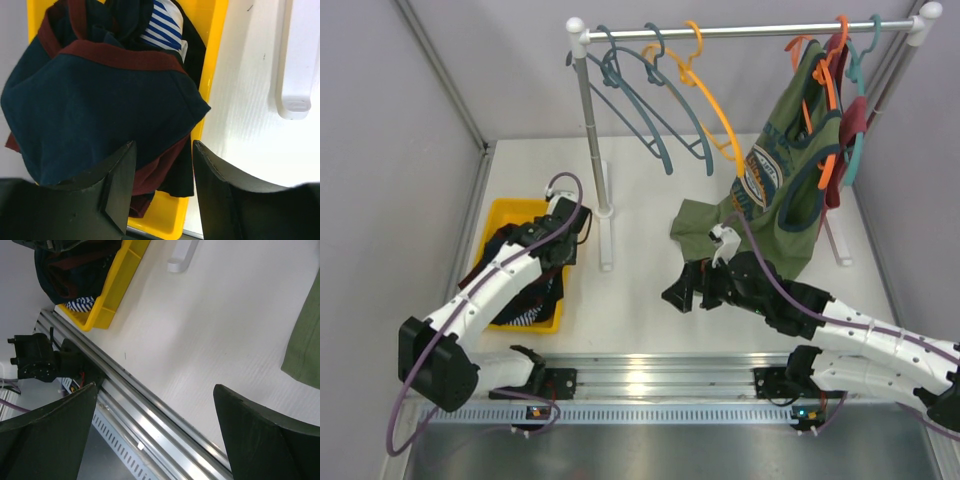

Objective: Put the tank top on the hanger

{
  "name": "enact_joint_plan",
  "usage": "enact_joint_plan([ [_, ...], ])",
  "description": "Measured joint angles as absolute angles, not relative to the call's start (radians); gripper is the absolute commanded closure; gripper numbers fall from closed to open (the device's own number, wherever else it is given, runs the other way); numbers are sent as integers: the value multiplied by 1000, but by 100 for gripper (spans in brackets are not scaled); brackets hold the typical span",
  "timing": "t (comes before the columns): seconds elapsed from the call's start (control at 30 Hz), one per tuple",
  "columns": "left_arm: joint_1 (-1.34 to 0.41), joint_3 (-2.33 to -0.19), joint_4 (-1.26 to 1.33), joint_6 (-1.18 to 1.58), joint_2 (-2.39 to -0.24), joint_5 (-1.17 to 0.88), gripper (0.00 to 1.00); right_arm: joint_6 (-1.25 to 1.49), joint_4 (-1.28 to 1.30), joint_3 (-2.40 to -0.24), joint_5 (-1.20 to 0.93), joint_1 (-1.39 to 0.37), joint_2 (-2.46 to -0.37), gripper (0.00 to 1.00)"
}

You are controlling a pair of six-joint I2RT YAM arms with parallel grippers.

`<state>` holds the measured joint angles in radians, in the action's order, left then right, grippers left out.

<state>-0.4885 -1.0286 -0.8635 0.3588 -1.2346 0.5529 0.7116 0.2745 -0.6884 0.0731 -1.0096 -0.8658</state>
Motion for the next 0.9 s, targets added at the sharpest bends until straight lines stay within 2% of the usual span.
enact_joint_plan([
  [0.37, -573, -1032, -852, 293, -1340, 621, 43, 719, 275, -680, 65, -1010, -866, 0],
  [0.73, -589, -1060, -865, 312, -1444, 830, 44, 719, 276, -680, 60, -1010, -852, 0],
  [0.83, -595, -1065, -870, 320, -1464, 871, 51, 719, 277, -680, 59, -1010, -846, 0],
  [0.87, -597, -1065, -871, 324, -1470, 883, 56, 719, 276, -680, 59, -1010, -844, 0],
  [0.9, -598, -1066, -875, 328, -1475, 892, 67, 719, 276, -680, 59, -1010, -842, 0],
])
